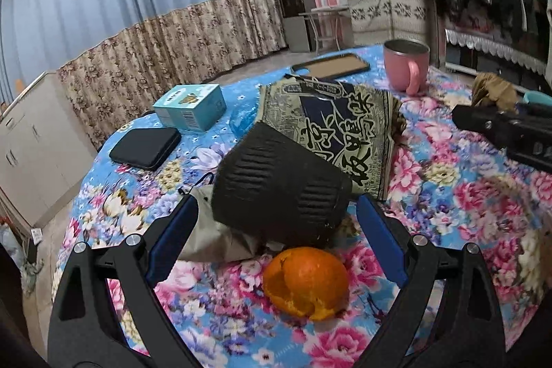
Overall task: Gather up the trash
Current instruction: 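Grasp the brown cloth with the right gripper, then grasp the black ribbed cylinder with the left gripper and lift it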
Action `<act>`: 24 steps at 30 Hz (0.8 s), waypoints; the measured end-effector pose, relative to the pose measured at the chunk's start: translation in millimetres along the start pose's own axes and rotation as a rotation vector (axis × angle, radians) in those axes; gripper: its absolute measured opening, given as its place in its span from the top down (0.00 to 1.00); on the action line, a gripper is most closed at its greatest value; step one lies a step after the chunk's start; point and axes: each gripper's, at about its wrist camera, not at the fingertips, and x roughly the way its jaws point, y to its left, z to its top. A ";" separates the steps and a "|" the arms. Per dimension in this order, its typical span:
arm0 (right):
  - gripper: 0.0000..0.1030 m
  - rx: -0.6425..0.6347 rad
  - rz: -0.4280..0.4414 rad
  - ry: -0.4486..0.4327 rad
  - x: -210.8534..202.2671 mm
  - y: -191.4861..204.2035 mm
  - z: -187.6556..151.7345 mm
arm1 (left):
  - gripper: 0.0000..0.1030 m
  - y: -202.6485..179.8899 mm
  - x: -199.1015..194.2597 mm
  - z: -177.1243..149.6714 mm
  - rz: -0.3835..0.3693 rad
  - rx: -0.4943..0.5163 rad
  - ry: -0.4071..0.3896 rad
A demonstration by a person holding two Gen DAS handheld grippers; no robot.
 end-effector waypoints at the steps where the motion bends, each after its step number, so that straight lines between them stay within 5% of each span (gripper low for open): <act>1: 0.61 0.000 0.002 0.002 0.6 0.3 0.3 | 0.12 -0.3 2.7 0.9 -0.001 0.003 0.007; 8: 0.61 -0.008 0.005 0.004 0.7 1.7 -1.8 | 0.27 7.3 9.1 2.9 -0.049 -0.025 0.032; 15: 0.61 -0.035 0.029 -0.033 -11.7 9.9 -5.1 | 0.28 28.0 -41.5 1.4 -0.054 -0.120 -0.105; 20: 0.61 -0.015 0.128 -0.097 -28.9 13.1 -4.5 | 0.28 55.1 -85.0 -3.4 -0.057 -0.232 -0.221; 24: 0.61 -0.003 0.136 -0.114 -33.1 14.3 -4.5 | 0.28 69.3 -90.8 -4.8 -0.034 -0.288 -0.240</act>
